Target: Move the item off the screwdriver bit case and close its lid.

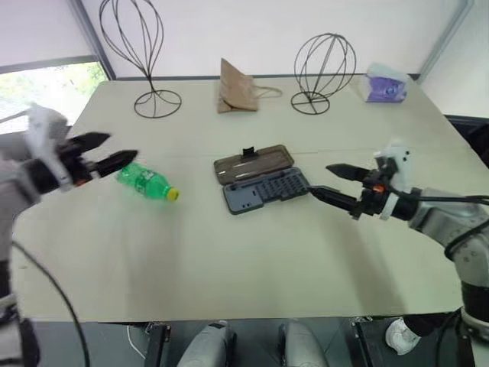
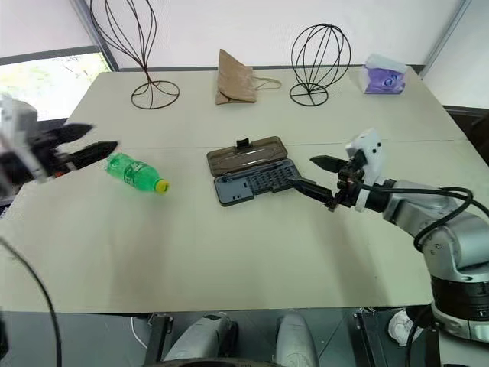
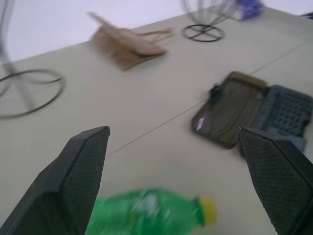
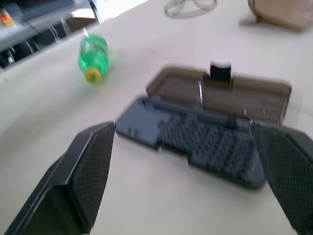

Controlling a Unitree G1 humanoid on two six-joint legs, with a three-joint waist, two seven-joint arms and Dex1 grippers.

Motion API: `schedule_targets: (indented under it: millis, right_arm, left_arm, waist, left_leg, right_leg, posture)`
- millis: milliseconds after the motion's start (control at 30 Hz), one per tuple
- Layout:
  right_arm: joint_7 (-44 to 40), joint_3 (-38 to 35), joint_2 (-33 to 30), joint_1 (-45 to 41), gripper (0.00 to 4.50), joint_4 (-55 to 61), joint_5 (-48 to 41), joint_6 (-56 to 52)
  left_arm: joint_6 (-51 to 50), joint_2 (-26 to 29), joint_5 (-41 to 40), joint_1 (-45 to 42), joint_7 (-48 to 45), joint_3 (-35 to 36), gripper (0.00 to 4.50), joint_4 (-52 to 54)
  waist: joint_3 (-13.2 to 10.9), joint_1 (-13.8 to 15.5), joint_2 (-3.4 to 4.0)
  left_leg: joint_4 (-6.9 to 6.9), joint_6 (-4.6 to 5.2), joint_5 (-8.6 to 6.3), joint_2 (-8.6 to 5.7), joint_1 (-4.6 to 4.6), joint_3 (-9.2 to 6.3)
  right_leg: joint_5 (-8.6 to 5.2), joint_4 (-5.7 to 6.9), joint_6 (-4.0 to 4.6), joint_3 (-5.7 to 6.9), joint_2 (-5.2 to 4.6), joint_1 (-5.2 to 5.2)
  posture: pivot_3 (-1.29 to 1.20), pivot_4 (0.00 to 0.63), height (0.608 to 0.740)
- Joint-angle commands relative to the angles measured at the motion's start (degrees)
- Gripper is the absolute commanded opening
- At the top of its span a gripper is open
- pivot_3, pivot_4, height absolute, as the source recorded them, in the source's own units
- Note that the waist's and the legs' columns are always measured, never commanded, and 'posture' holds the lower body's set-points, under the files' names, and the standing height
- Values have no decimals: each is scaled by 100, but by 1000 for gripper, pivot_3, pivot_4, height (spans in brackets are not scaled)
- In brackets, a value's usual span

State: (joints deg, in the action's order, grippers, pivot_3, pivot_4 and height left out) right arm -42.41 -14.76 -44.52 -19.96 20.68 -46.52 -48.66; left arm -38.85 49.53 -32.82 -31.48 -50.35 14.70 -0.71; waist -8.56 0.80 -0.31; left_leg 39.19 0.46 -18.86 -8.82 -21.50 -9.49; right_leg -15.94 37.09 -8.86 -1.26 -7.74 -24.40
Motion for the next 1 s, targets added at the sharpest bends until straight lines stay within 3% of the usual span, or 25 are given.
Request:
schedule_targets:
  millis: [33,233,400,733,833,1000]
  right_arm:
    - [53,-271,-13,-270,4500,306,-458,-130]
    - [376,-147,135,-134,4500,590,-438,-125]
    - [781,-167,334,250,4500,1028,-514,-131]
    - [1752,-435,612,778,4500,1777,-922,-211]
    - [1992,-449,628,899,4500,1950,-1048,-205]
    - [2236,-524,579,1127,4500,2120,-1214,-142]
  left_arm:
    - [766,-327,734,-947,-317,-853,4370,-1099]
    - [2436,-1453,2079,-2866,-418,-1922,4370,-4330]
    - [3393,-2280,2842,-3840,-5,-2177,4370,-6541]
    - [3276,-3142,3844,-4030,854,-2317,4370,-7712]
    - [3191,-3215,3959,-3983,962,-2245,3446,-7757]
    - [3121,-3238,4126,-3963,925,-2211,931,-7777]
  waist:
    - [0,-15,-1]
    - [-2,-24,-6]
    - [-2,-24,-11]
    - [0,-57,-14]
    - [1,-41,-15]
    - [3,-25,-18]
  left_leg:
    - [-1,0,0,1,-1,1]
    - [-4,0,0,0,-10,2]
    - [1,1,0,-7,-22,1]
    - [53,2,0,-17,-101,-3]
    - [72,4,-1,-25,-101,-4]
    - [83,4,-1,-27,-99,-3]
  right_leg:
    - [0,-1,0,0,1,-2]
    - [1,0,-2,8,0,-12]
    - [2,3,-3,10,-5,-21]
    - [3,75,-6,7,-10,-98]
    - [3,85,-6,6,-16,-94]
    - [3,87,-7,2,-16,-92]
  posture:
    - [0,150,740]
    - [0,150,740]
    - [0,150,740]
    - [0,150,740]
    - [0,150,740]
    - [0,150,740]
